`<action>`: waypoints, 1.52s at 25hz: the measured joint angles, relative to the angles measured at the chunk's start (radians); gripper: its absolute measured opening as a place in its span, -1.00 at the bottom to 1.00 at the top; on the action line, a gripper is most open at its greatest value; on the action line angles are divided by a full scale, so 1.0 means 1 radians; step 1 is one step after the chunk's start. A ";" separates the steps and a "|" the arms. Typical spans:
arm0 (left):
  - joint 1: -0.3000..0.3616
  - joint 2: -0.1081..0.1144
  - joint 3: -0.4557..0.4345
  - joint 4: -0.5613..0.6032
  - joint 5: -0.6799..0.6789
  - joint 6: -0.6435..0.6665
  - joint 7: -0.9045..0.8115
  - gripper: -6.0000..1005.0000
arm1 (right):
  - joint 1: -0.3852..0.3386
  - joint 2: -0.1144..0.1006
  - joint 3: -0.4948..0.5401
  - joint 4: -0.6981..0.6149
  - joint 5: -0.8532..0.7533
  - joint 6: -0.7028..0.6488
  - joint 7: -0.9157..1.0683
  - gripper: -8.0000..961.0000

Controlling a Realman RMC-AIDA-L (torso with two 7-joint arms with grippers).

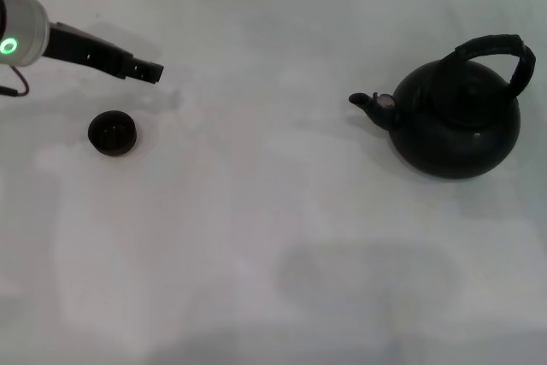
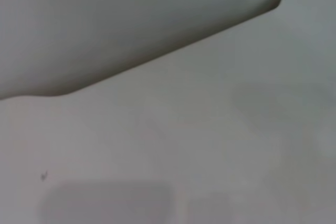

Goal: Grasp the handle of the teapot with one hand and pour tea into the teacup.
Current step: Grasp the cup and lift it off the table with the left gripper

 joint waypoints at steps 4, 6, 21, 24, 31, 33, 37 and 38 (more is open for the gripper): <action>0.001 -0.002 -0.005 -0.001 0.018 -0.023 -0.006 0.76 | 0.001 0.000 0.000 0.000 0.000 0.007 0.000 0.81; 0.003 -0.002 -0.004 -0.001 0.030 -0.032 -0.006 0.76 | 0.001 0.000 0.000 0.000 0.000 0.008 0.000 0.81; 0.000 -0.005 0.020 -0.031 0.114 -0.050 -0.020 0.76 | 0.001 0.000 0.000 0.000 0.000 0.021 0.000 0.81; -0.003 -0.006 0.026 -0.034 0.123 -0.041 -0.018 0.76 | 0.001 0.000 0.000 0.000 0.001 0.021 0.000 0.81; -0.005 -0.007 0.026 -0.044 0.121 -0.017 -0.016 0.76 | 0.003 0.002 0.000 -0.009 0.002 0.021 0.000 0.81; -0.007 -0.009 0.026 -0.051 0.118 -0.012 -0.016 0.76 | 0.005 0.002 0.000 -0.010 0.002 0.021 0.000 0.81; -0.020 -0.011 0.028 -0.076 0.116 -0.013 -0.017 0.76 | 0.007 0.002 0.000 -0.010 0.002 0.021 0.000 0.81; -0.022 -0.011 0.028 -0.083 0.116 -0.013 -0.017 0.76 | 0.008 0.002 0.000 -0.011 0.002 0.021 0.000 0.81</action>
